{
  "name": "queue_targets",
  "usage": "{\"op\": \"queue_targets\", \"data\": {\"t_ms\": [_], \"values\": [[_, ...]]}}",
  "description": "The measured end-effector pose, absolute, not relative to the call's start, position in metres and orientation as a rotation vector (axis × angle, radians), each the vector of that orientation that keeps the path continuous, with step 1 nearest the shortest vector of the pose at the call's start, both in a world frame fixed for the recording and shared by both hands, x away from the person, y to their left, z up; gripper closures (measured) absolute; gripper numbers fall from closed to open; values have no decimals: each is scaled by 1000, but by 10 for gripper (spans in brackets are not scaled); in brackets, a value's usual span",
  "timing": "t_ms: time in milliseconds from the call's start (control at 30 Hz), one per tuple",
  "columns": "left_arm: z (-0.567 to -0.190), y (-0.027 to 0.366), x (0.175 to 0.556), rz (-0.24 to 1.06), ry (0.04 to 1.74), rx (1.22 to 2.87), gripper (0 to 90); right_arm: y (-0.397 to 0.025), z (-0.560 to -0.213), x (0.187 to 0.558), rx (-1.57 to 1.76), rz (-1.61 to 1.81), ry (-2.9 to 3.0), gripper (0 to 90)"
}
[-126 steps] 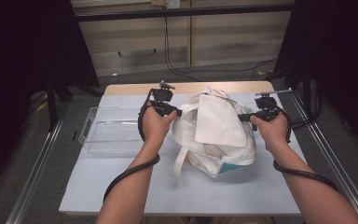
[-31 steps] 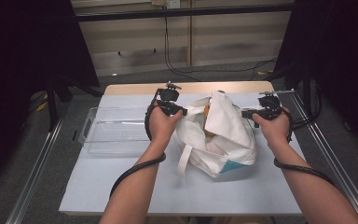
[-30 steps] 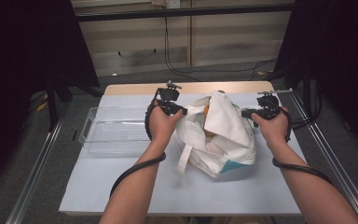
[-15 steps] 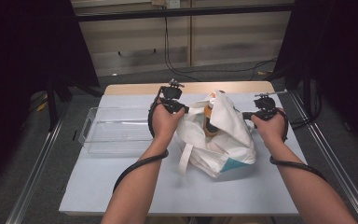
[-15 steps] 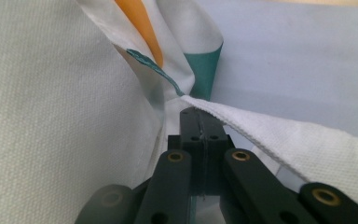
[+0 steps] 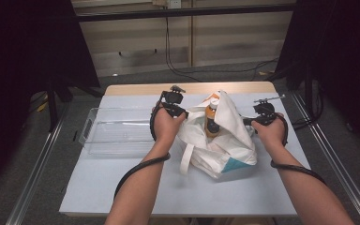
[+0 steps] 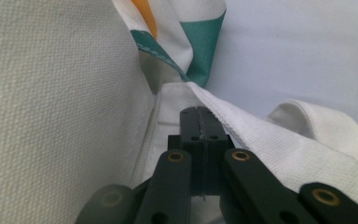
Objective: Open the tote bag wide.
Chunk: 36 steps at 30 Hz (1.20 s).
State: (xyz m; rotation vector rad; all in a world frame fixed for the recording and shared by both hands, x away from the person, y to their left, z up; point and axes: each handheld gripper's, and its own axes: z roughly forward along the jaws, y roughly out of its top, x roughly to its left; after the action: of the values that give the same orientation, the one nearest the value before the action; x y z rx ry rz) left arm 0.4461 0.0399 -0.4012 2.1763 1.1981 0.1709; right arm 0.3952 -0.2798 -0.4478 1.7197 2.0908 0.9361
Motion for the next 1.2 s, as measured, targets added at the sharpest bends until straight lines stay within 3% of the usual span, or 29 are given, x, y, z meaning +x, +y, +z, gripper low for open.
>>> {"op": "queue_targets", "data": {"t_ms": [167,633,967,1200], "values": [[-398,42,443,166,1177,2169,852,-282,-448,393,1731,973,2069,900],[-380,41,429,180,1144,2137,653,-289,-420,372,1683,997,2023,783],[-371,47,417,183,1138,2129,562,-285,-403,356,1646,1022,2029,755],[-364,50,409,169,1129,2119,553,-279,-393,346,1622,1051,2060,724]]}}
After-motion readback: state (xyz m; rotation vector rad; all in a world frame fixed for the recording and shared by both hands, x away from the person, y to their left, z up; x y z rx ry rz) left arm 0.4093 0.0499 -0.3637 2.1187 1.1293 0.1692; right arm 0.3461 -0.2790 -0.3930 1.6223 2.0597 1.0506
